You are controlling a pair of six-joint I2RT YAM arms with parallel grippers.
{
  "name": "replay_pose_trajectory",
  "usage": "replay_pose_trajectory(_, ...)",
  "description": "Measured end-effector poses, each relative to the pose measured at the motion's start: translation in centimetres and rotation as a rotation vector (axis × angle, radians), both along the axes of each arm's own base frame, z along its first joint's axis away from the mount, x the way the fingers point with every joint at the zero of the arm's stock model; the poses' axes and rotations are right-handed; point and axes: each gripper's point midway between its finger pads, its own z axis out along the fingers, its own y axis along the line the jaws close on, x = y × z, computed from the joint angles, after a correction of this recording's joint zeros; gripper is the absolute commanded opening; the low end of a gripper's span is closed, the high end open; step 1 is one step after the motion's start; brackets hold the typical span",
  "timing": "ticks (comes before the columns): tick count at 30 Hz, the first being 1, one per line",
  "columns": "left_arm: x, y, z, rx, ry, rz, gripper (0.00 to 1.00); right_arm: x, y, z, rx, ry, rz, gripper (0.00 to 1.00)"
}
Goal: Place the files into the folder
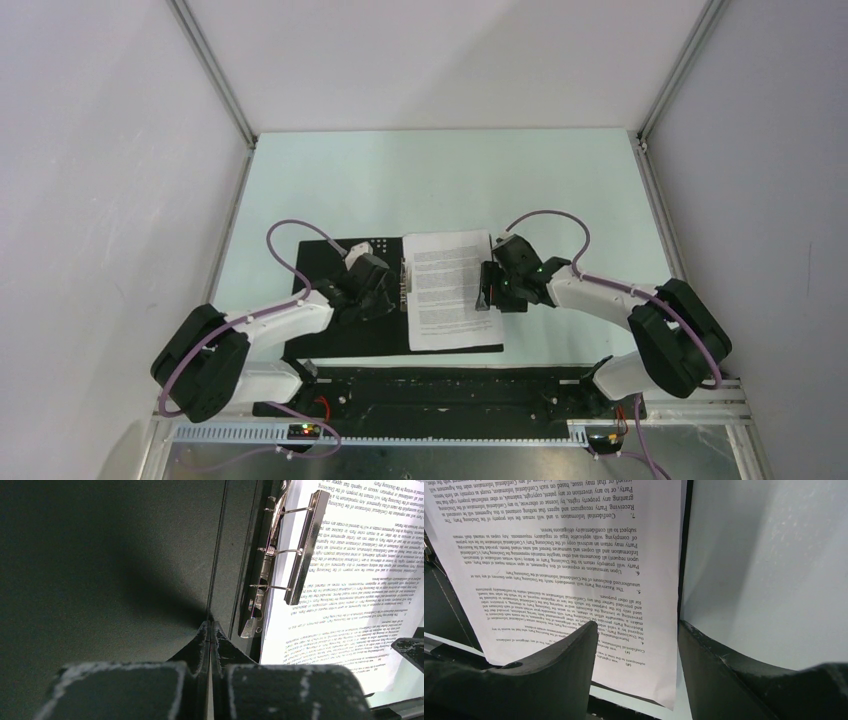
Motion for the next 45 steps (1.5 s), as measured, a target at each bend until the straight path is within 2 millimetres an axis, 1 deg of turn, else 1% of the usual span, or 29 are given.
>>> replay_pose_trajectory(10,0.1,0.0,0.0,-0.008,-0.003,0.007,0.00,-0.8,-0.1,0.0,-0.043,0.006,0.019,0.64)
replay_pose_trajectory(25,0.3,-0.2,0.0,-0.026,-0.008,0.010,0.00,-0.9,0.4,0.7,-0.068,-0.009,0.037,0.64)
replay_pose_trajectory(31,0.3,-0.2,0.0,-0.028,-0.007,0.010,0.00,-0.9,0.1,0.5,-0.085,-0.006,0.032,0.65)
replay_pose_trajectory(38,0.3,-0.2,0.0,-0.030,-0.010,0.009,0.00,-0.8,-0.7,0.2,-0.114,0.001,0.014,0.65)
replay_pose_trajectory(41,0.1,-0.2,0.1,-0.032,-0.007,0.002,0.00,-0.8,-1.0,0.8,-0.111,-0.008,0.005,0.65)
replay_pose_trajectory(45,-0.2,0.2,0.6,-0.024,-0.005,-0.016,0.01,-0.6,-0.8,3.0,-0.073,-0.056,0.003,0.64)
